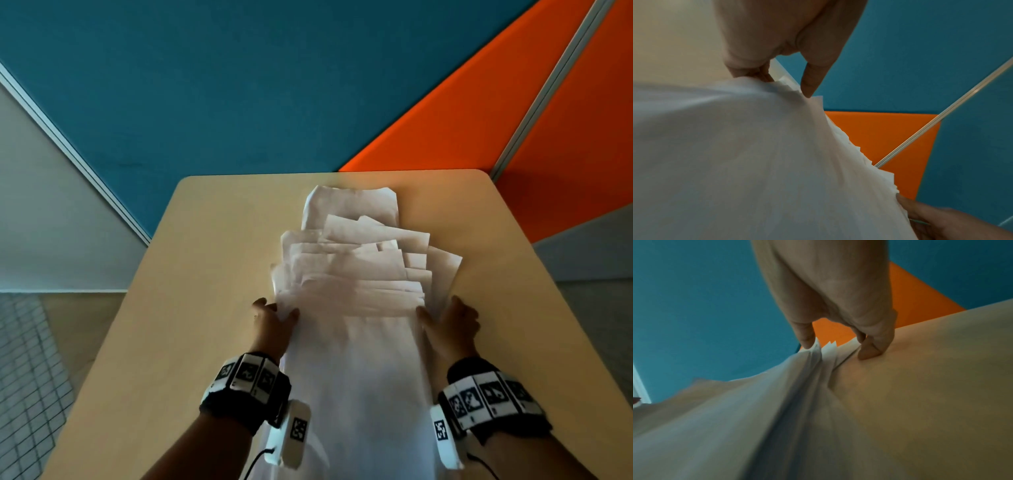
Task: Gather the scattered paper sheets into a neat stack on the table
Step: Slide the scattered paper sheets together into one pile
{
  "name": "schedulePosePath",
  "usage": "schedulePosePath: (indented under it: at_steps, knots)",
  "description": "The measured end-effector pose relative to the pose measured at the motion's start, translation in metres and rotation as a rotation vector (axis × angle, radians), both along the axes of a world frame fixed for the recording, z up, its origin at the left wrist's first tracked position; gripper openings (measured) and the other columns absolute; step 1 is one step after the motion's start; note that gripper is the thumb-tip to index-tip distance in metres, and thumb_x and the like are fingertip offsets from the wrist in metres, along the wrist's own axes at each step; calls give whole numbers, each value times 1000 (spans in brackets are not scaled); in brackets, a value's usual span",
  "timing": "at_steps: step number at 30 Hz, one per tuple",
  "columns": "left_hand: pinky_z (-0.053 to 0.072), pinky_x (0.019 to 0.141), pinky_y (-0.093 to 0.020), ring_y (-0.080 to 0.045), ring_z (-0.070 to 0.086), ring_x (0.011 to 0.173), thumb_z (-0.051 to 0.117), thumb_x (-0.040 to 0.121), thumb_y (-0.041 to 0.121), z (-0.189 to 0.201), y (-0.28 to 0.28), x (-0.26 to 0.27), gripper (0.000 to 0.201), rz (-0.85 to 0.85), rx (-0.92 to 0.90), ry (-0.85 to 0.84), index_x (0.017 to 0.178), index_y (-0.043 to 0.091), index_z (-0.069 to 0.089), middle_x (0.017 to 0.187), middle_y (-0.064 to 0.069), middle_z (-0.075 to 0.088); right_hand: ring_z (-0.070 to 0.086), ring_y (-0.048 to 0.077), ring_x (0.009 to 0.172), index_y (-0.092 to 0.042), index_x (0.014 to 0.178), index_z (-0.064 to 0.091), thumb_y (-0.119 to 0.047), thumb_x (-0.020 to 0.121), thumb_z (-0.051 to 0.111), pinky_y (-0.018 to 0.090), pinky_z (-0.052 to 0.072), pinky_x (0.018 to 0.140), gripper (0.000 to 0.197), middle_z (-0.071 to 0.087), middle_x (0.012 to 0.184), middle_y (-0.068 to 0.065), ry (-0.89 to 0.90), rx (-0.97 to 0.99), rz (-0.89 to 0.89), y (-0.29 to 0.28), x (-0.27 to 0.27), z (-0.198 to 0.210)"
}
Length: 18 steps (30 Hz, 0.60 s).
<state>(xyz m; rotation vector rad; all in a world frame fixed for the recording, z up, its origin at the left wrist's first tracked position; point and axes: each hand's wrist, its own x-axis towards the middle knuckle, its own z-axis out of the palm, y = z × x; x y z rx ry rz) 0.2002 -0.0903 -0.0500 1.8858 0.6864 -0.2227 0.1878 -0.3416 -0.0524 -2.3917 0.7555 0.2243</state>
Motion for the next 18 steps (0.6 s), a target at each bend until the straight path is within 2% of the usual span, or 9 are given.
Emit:
schedulePosePath:
  at_steps: [4, 5, 7, 9, 10, 12, 14, 16, 18]
  knots:
    - [42, 100, -48, -42, 49, 118, 71, 75, 20, 1, -6, 30, 67, -47, 1, 10, 122, -15, 39, 126, -33, 48, 23, 37, 136, 0, 140, 22, -37, 86, 58, 44, 18, 113, 74, 28, 146, 25, -47, 120, 48, 0, 30, -5]
    - [44, 99, -50, -43, 51, 116, 74, 66, 30, -5, -7, 38, 76, -53, 9, 8, 119, -15, 44, 123, -33, 51, 24, 37, 136, -4, 142, 20, -36, 84, 60, 44, 20, 114, 77, 27, 147, 23, -73, 174, 57, 1, 36, -7]
    - [49, 92, -53, -43, 58, 111, 66, 49, 45, -29, -5, 58, 87, -62, 25, 15, 113, -13, 53, 115, -34, 59, 26, 35, 137, -10, 144, 17, -36, 83, 61, 44, 23, 115, 79, 27, 149, 19, -99, 239, 101, 2, 47, -10]
    - [49, 94, -50, -43, 57, 112, 69, 57, 44, -26, -10, 68, 80, -119, 11, 33, 114, -11, 53, 117, -34, 59, 26, 33, 138, -13, 144, 18, -35, 85, 59, 44, 24, 115, 75, 26, 150, 16, -88, 248, 198, 4, 53, -10]
    - [45, 99, -49, -43, 53, 116, 70, 67, 39, -8, -16, 65, 73, -143, 22, 47, 117, -9, 50, 123, -34, 54, 26, 32, 138, -15, 144, 19, -34, 86, 58, 44, 24, 115, 72, 25, 151, 15, -82, 250, 253, 4, 54, -8]
    - [34, 109, -47, -46, 39, 127, 64, 80, 34, -1, -22, 69, 66, -171, 94, 80, 126, -6, 40, 134, -33, 39, 26, 29, 139, -15, 144, 21, -28, 87, 57, 40, 23, 114, 69, 26, 152, 12, -92, 280, 354, 4, 56, -7]
    - [32, 107, -43, -44, 35, 129, 64, 82, 30, -2, -24, 74, 66, -190, 110, 52, 128, -7, 35, 135, -30, 35, 27, 26, 139, -13, 144, 21, -24, 88, 58, 36, 22, 114, 68, 28, 151, 11, -123, 308, 384, 1, 57, -8]
    - [38, 99, -40, -38, 45, 124, 66, 81, 23, -3, -20, 79, 69, -174, 61, -2, 127, -12, 30, 131, -30, 44, 31, 31, 135, -10, 141, 26, -27, 86, 60, 40, 26, 113, 67, 34, 146, 16, -182, 220, 256, -6, 63, -11]
    - [38, 100, -40, -35, 47, 124, 64, 83, 21, 0, -14, 85, 76, -126, 20, 5, 134, -13, 20, 133, -28, 48, 37, 37, 126, -3, 135, 33, -31, 83, 62, 45, 32, 107, 65, 41, 137, 24, -198, 153, 66, -14, 68, -13]
